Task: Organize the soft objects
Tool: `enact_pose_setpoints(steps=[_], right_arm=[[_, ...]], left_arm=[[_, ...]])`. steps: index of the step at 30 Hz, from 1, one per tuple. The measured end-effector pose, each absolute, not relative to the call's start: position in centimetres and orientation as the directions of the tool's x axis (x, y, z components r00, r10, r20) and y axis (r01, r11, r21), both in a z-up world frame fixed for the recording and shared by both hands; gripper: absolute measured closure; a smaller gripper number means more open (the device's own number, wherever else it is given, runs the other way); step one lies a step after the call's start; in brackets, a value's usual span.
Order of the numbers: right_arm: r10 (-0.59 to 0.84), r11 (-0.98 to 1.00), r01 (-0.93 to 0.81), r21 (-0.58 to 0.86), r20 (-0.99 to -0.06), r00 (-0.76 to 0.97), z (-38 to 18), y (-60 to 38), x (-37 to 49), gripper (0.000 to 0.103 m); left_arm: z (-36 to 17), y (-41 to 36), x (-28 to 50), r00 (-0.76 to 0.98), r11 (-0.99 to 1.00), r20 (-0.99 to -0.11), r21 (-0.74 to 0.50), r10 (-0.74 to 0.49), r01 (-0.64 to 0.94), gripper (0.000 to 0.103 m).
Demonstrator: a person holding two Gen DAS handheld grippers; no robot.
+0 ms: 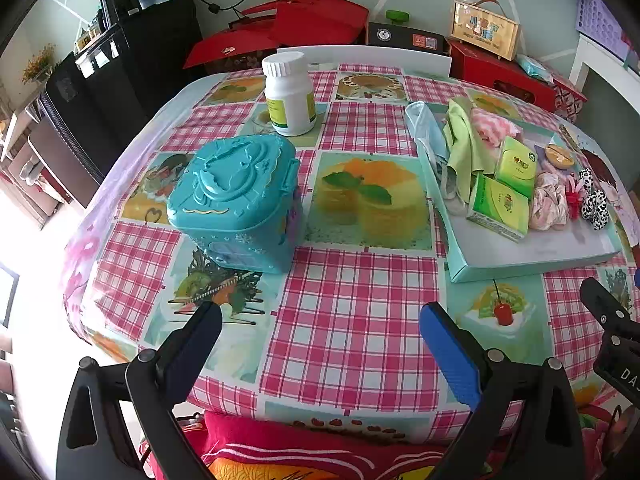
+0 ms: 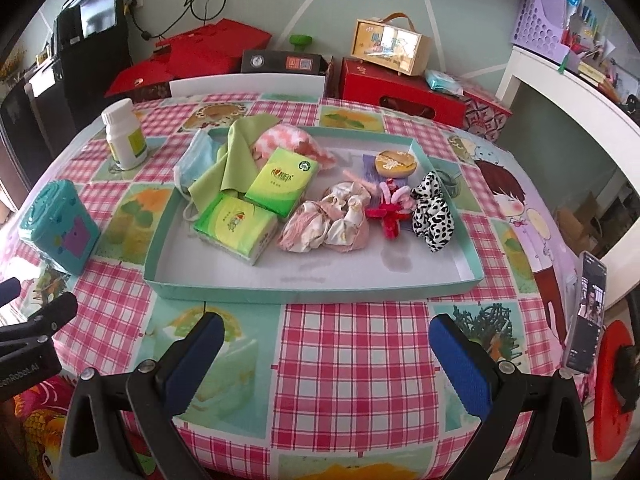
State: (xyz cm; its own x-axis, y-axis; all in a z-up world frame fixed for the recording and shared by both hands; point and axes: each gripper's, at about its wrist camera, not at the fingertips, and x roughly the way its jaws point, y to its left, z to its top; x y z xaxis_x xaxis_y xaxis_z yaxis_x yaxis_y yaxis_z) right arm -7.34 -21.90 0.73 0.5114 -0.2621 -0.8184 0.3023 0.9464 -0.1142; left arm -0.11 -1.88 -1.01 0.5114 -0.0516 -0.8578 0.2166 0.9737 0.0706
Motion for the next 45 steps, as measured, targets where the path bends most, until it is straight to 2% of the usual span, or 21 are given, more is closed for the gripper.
enact_pose_setpoints(steps=[15,45], right_arm=[[-0.268,0.940,0.325,-0.101,-0.809,0.523,0.96,-22.26,-7.69,0.000],[-0.285,0.938,0.325,-0.122,-0.806,0.519,0.92,-22.02,-7.61,0.000]], left_arm=[[-0.85,-1.64,-0.21,0.514,0.975,-0.855,0.053,-0.068,0.218,0.004],[-1.05,-2.05,-0.19,0.512,0.969,-0.859,0.120,-0.007,0.214,0.004]])
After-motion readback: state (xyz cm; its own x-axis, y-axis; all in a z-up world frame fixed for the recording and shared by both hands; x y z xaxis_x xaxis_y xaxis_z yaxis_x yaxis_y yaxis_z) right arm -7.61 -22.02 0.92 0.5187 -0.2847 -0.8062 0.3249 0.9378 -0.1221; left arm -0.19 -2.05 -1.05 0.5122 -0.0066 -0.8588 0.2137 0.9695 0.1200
